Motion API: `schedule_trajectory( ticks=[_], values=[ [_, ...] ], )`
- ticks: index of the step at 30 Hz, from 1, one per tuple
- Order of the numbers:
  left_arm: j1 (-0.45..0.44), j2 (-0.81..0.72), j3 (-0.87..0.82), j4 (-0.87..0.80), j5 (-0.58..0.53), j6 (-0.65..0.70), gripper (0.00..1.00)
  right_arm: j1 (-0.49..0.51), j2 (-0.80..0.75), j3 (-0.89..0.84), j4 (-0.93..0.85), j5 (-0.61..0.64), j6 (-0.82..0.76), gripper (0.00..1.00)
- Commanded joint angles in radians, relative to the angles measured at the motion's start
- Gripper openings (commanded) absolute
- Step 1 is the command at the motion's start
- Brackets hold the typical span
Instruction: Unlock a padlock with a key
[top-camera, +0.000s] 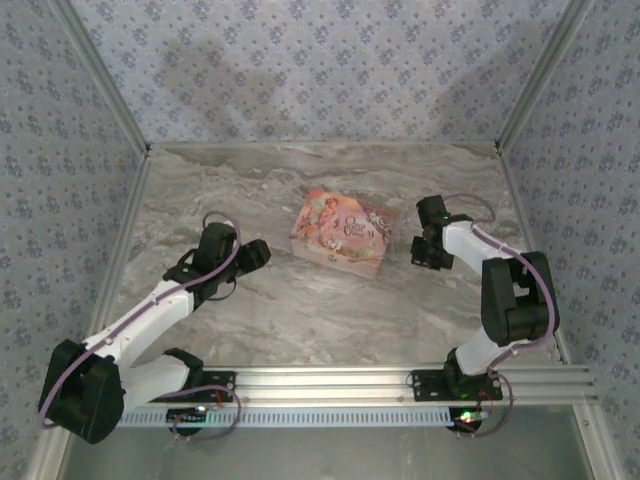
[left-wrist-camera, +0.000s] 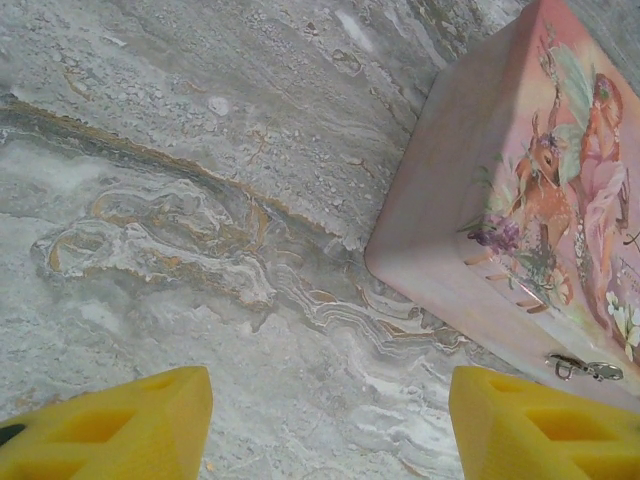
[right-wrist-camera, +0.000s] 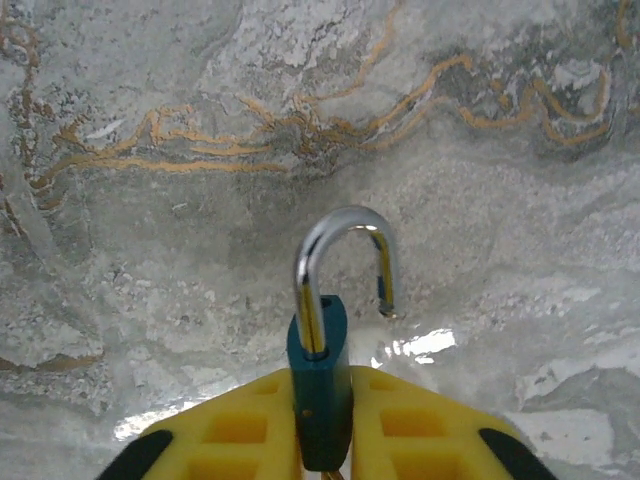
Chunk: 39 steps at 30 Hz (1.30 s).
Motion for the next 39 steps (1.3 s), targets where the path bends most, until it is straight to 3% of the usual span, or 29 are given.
schedule_trajectory(
  ticks=[1,12,19,20,21,22,23,27,30,33,36,39],
  values=[
    [0.004,-0.022,-0.008,-0.004,-0.017,-0.014,0.64,0.001,0.016,0.038,-0.011,0.021,0.011,0.22],
    [0.004,-0.033,0.000,-0.014,-0.025,-0.010,0.64,0.008,-0.062,0.074,-0.061,0.002,0.001,0.35],
    [0.010,-0.027,0.064,-0.069,-0.071,0.044,0.69,-0.001,-0.203,0.092,-0.101,0.011,-0.015,0.52],
    [0.015,-0.023,0.081,-0.080,-0.080,0.054,0.72,-0.003,-0.217,0.097,-0.100,0.018,-0.015,0.55],
    [0.021,-0.017,0.100,-0.090,-0.086,0.071,0.95,-0.004,-0.229,0.101,-0.094,0.025,-0.022,0.58],
    [0.029,-0.010,0.124,-0.103,-0.096,0.087,0.98,-0.005,-0.239,0.103,-0.086,0.033,-0.029,0.97],
    [0.038,-0.003,0.146,-0.115,-0.100,0.103,0.98,-0.010,-0.245,0.110,-0.082,0.040,-0.035,1.00],
    [0.088,0.040,0.252,-0.159,-0.125,0.206,0.98,-0.017,-0.279,0.110,-0.030,0.106,-0.065,1.00],
    [0.137,0.078,0.320,-0.169,-0.143,0.292,0.98,-0.022,-0.315,0.079,0.059,0.228,-0.074,1.00],
    [0.162,0.090,0.315,-0.099,-0.243,0.417,0.98,-0.037,-0.379,-0.021,0.218,0.313,-0.109,1.00],
    [0.207,0.093,0.260,-0.010,-0.316,0.538,0.98,-0.034,-0.446,-0.204,0.543,0.428,-0.259,1.00],
    [0.271,0.108,0.160,0.115,-0.343,0.651,0.98,-0.056,-0.459,-0.325,0.731,0.455,-0.312,1.00]
  ],
)
